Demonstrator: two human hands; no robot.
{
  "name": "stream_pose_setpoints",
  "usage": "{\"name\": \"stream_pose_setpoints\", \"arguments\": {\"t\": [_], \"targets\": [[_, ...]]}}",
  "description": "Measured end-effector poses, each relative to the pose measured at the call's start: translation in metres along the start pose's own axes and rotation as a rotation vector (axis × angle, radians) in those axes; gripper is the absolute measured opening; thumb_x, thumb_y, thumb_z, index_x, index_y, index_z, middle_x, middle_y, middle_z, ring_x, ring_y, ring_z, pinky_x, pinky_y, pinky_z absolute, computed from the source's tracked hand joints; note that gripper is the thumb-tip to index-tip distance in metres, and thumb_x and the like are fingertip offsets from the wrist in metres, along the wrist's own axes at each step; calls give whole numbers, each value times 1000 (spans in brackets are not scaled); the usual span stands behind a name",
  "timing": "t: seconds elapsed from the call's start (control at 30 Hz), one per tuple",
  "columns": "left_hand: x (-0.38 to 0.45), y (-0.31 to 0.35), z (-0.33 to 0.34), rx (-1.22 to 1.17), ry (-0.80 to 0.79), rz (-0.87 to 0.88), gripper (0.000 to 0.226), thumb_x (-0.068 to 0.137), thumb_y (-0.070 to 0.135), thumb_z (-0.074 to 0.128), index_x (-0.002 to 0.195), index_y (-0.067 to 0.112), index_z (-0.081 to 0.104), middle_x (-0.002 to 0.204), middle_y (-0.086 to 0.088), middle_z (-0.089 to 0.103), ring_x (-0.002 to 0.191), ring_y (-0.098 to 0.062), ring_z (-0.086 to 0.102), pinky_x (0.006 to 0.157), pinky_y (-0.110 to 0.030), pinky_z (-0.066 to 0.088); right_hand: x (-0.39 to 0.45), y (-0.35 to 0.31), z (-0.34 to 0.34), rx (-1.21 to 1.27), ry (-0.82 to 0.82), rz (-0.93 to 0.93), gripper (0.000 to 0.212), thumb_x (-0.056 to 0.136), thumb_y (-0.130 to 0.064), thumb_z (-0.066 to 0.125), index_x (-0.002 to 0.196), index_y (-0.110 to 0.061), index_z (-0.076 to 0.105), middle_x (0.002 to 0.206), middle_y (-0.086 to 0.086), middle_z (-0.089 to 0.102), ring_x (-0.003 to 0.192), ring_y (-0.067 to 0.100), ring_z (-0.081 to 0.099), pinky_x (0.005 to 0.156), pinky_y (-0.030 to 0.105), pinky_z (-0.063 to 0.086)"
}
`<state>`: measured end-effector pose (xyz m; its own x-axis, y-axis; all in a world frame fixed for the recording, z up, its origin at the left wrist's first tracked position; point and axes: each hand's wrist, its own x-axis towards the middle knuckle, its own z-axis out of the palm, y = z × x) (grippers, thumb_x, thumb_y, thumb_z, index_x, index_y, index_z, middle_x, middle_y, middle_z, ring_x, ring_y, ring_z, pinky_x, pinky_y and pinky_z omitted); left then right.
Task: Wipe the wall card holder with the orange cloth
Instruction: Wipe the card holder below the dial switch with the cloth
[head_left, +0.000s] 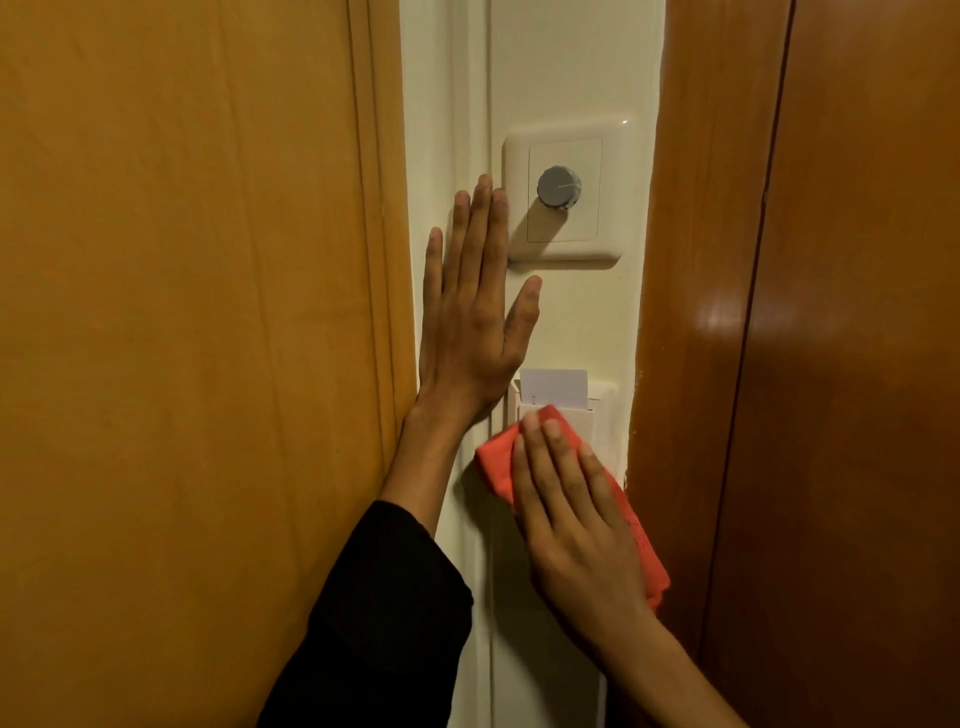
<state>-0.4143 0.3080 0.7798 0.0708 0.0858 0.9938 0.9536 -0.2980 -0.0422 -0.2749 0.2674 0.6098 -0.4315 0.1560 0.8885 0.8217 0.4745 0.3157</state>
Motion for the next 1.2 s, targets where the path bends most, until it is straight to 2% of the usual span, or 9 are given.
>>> {"name": "stream_pose_setpoints", "arguments": {"t": [0.17,0.27,0.4,0.57,0.67,0.77,0.9,1.07,1.2], "targets": [[0,1,-4,-15,-12,-7,67,106,41,30,162,7,14,172,-13,13,162,-27,10,132,-49,4,-15,13,-6,-25,11,51,84,95,-25,60,158,-1,10,169,19,-3,158,34,1,129,47,0],[0,1,-4,-8,-6,-3,68,105,41,31,161,6,17,171,-14,16,161,-29,12,132,-48,4,22,-6,-7,86,89,201,67,101,-17,50,157,1,16,169,19,4,158,35,5,129,47,1],[1,-1,0,14,18,-1,68,105,42,32,161,6,19,171,-15,18,161,-29,15,131,-44,1,12,-7,-3,15,18,1,49,107,-11,20,154,-2,30,164,19,22,155,35,14,129,47,7],[-1,1,-1,-8,6,6,68,106,41,31,162,7,14,172,-12,13,162,-26,9,132,-41,-2,-14,21,-13,20,2,42,76,98,-26,52,158,0,13,169,19,3,158,34,6,129,48,5],[-1,0,0,3,10,-2,68,106,42,31,162,7,15,172,-12,14,162,-26,10,132,-43,-1,21,4,-14,156,97,251,81,95,-19,65,157,1,16,168,20,9,158,35,7,130,46,4],[0,-1,1,0,12,-1,68,106,44,29,162,7,15,172,-13,14,161,-27,12,132,-44,1,19,-2,-8,157,81,243,85,90,-14,73,155,3,21,167,20,13,158,34,6,130,45,2],[0,0,0,-19,7,2,68,106,42,31,162,7,15,172,-13,14,161,-27,11,132,-44,0,-33,7,-11,138,-51,152,89,88,-26,70,155,0,18,166,17,10,158,31,1,125,53,13],[-2,2,-1,-23,10,-2,68,106,43,28,162,6,15,172,-14,15,161,-28,12,132,-47,3,7,5,-21,299,74,259,59,110,-36,26,154,3,19,165,19,13,158,32,5,124,55,19],[0,1,0,-21,14,-14,69,106,46,25,161,6,17,171,-14,15,161,-28,12,132,-46,3,-5,3,-18,291,17,235,75,99,-20,56,157,1,13,168,18,8,158,33,5,127,53,15]]}}
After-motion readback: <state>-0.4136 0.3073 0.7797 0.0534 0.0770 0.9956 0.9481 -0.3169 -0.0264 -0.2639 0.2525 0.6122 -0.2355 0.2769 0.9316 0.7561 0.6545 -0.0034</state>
